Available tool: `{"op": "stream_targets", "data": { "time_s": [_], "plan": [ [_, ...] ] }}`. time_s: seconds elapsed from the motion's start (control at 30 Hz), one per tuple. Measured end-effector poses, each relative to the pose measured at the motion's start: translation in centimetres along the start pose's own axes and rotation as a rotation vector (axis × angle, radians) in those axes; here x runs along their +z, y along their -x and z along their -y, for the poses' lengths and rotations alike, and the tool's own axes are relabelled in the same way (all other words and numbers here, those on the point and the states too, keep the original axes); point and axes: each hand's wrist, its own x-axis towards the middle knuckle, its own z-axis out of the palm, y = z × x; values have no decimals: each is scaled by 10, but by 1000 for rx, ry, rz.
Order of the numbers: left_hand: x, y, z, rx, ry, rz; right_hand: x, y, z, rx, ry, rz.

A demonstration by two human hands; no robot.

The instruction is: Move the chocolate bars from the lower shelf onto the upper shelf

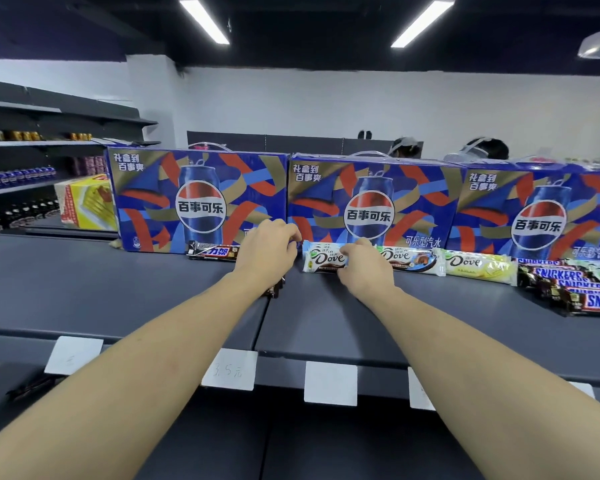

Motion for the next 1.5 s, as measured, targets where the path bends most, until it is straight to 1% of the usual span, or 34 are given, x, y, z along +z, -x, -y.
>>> {"op": "stream_targets", "data": {
  "time_s": [0.23, 0.4, 0.6, 0.7, 0.8, 1.0, 1.17, 1.3, 1.4, 1.5],
  "plan": [
    [8, -3, 5, 33, 23, 15, 9, -5, 5, 38, -39, -27],
    [8, -3, 11, 53, 61, 16, 13, 0, 7, 56, -35, -83],
    [7, 1, 11, 58, 108, 40, 2, 19, 9, 75, -56, -118],
    [-2, 8, 8, 98, 112, 50, -7, 30, 11, 110, -53, -127],
    [-13, 20, 9, 98, 113, 39, -14, 46, 19, 131, -81, -146],
    [-48, 61, 18, 84, 50, 6, -28, 88, 63, 6, -162, -203],
    [-84, 109, 22, 8, -18, -42, -34, 136, 106, -155, -275, -245],
    [-109, 161, 23, -44, -92, -51, -33, 183, 128, -211, -319, -267],
    [-125, 201, 26, -82, -129, -5, -26, 217, 139, -248, -355, -225],
    [-138, 236, 31, -136, -152, 69, -15, 244, 147, -242, -347, -103]
  ]
}}
